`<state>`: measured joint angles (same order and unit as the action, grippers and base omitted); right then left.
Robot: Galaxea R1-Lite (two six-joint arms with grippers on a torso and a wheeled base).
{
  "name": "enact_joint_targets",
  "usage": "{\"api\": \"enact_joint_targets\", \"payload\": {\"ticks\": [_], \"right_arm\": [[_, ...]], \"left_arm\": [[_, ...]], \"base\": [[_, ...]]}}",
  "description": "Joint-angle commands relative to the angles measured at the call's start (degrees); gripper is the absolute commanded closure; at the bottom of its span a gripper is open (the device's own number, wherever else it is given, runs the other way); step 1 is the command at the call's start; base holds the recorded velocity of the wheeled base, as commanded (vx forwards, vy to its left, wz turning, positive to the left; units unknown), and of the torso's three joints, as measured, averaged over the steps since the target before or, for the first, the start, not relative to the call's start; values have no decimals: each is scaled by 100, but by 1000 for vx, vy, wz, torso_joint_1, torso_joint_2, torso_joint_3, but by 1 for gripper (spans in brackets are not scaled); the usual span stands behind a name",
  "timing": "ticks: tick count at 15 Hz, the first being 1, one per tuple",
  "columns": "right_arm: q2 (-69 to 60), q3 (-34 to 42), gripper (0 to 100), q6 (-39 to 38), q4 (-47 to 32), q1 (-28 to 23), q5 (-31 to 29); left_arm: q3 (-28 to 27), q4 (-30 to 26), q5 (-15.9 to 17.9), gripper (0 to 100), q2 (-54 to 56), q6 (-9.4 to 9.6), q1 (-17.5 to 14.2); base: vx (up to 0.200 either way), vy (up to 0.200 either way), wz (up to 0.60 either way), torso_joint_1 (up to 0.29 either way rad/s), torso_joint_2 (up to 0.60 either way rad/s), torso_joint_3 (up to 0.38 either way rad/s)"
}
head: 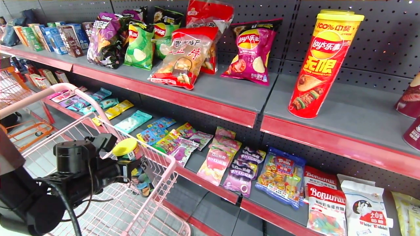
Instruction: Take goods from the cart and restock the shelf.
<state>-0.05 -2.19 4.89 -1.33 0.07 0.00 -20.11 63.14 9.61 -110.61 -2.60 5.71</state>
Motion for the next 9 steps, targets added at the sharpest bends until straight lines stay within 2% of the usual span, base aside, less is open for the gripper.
{"api": "enact_joint_targets", "payload": {"ticks": [1, 3, 6, 9], "right_arm": [[5, 0, 0, 3, 1, 1, 0], [5, 8, 0, 3, 1, 1, 0], [5, 8, 0, 3, 1, 1, 18], [5, 8, 0, 3, 1, 1, 44]], "left_arm": [[-291, -1005, 129, 100, 1226, -4, -201], [-529, -1805, 235, 100, 1850, -4, -280], [-1249, -3835, 446, 100, 3256, -13, -439], [-1724, -5109, 683, 100, 4407, -13, -588]], "base": [[0, 0, 0, 0, 0, 0], [0, 0, 0, 0, 0, 0], [0, 0, 0, 0, 0, 0], [0, 0, 0, 0, 0, 0]]}}
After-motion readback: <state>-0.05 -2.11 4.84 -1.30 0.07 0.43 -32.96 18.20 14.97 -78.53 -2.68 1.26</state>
